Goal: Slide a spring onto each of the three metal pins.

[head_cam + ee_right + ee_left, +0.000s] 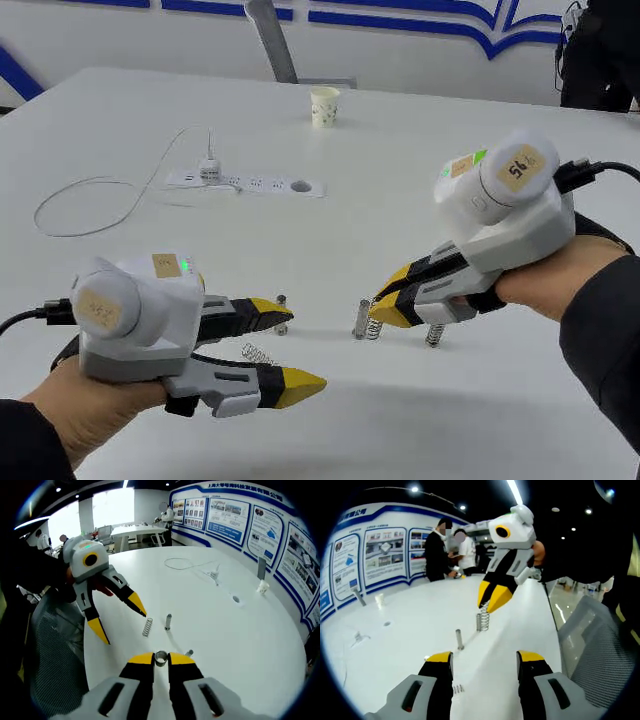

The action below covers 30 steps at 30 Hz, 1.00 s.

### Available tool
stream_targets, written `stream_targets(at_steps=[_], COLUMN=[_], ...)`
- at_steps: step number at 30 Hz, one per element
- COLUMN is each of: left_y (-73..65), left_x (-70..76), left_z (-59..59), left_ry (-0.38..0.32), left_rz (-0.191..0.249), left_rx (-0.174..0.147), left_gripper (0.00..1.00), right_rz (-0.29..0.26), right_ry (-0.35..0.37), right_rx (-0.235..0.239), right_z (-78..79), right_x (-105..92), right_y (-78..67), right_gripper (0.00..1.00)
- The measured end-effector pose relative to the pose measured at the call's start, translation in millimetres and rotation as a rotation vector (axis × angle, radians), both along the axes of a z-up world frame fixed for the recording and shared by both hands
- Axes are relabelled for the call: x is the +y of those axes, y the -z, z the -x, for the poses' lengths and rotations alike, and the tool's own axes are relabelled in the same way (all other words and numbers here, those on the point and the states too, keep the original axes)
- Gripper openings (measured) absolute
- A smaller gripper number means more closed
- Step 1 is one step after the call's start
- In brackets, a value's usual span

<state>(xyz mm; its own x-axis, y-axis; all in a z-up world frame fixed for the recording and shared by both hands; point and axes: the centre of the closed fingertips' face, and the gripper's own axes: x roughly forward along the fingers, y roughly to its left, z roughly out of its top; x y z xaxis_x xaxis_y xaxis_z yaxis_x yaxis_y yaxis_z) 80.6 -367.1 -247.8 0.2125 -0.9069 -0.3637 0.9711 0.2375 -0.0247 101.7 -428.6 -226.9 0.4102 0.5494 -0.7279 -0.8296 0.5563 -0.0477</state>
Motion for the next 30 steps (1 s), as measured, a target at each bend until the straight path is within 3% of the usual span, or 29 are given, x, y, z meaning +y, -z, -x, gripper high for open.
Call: stream_targets(at_steps=[11, 19, 30], left_y=[-3.0, 0.6, 4.6], left_x=[20.0, 25.4, 30.8], left_z=[-5.7, -3.1, -3.5], left_ry=[-0.059, -0.080, -0.104], left_rz=[0.005, 0.003, 0.000], left_rx=[0.007, 0.007, 0.011], left_gripper=[0.56, 0.57, 0.59], right_rz=[-0.010, -0.008, 0.002], right_ry=[0.031, 0.046, 0.074], right_rx=[-0.019, -0.044, -0.053], right_z=[-9.3, -19.6, -32.8], right_x=[-5.3, -5.8, -12.5], right_y=[-4.7, -8.8, -3.8], right_gripper=[0.12, 0.12, 0.12])
